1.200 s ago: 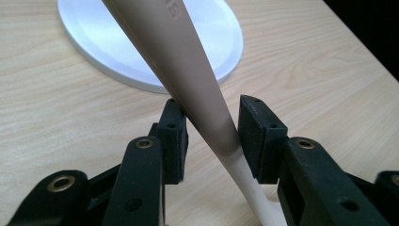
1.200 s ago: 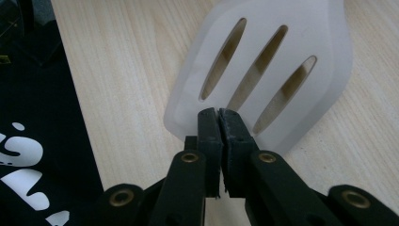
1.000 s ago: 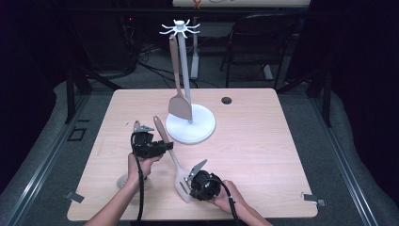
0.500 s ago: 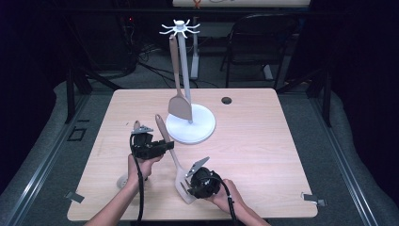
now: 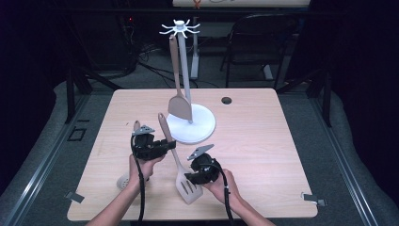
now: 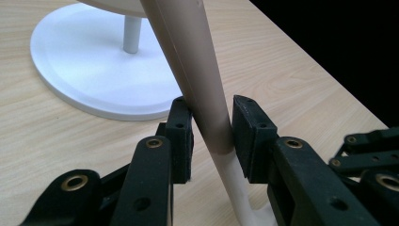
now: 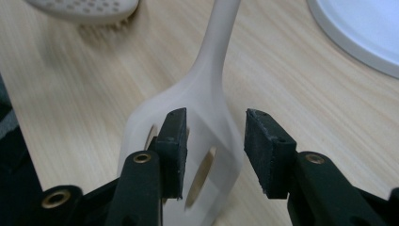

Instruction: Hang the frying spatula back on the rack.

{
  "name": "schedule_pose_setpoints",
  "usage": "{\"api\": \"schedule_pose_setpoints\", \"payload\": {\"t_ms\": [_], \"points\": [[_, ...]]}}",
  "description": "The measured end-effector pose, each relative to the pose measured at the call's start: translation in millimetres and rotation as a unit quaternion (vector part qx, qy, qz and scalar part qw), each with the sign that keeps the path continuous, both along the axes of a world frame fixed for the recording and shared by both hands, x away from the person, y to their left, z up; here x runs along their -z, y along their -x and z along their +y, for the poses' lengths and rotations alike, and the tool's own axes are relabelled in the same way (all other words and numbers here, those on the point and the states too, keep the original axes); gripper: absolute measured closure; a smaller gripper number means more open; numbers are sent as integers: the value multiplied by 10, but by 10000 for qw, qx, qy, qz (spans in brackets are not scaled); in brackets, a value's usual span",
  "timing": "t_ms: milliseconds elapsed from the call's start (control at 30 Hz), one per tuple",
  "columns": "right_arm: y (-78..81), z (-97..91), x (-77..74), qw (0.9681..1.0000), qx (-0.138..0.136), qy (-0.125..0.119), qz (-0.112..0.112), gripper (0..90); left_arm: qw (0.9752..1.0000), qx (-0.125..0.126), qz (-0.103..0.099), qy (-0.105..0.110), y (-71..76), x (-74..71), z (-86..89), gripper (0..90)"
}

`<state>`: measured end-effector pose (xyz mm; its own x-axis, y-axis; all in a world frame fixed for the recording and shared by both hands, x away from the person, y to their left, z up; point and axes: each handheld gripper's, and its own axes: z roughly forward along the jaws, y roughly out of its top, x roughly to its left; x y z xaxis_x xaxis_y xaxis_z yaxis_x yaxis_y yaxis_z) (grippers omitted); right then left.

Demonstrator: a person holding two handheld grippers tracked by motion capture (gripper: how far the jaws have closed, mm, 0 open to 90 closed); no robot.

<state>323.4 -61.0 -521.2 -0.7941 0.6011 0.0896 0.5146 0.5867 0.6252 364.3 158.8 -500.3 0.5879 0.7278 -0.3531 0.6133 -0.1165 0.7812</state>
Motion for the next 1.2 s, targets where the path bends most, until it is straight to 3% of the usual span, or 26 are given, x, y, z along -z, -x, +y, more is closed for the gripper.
{"api": "schedule_pose_setpoints", "payload": {"t_ms": [233, 333, 500, 733, 933, 1200], "points": [[-136, 160, -36, 9998, 118, -163, -57, 577, 10000, 38, -45, 42, 8, -10, -18, 702], [-173, 231, -51, 9999, 66, -100, -49, 588, 9999, 63, -67, 44, 11, -16, -20, 704], [-215, 308, -46, 10000, -28, -48, -34, 684, 9999, 104, -81, 103, 15, -21, -19, 704], [-251, 252, -36, 9994, 109, -291, 143, 731, 9995, 170, -71, 257, 19, 11, -19, 692], [-241, 235, -52, 9992, 208, -319, 73, 736, 9992, 311, -61, 248, 34, 55, -87, 673], [-227, 193, -88, 9993, 205, -318, 27, 703, 9993, 258, -150, 238, 58, 56, -146, 724]]}}
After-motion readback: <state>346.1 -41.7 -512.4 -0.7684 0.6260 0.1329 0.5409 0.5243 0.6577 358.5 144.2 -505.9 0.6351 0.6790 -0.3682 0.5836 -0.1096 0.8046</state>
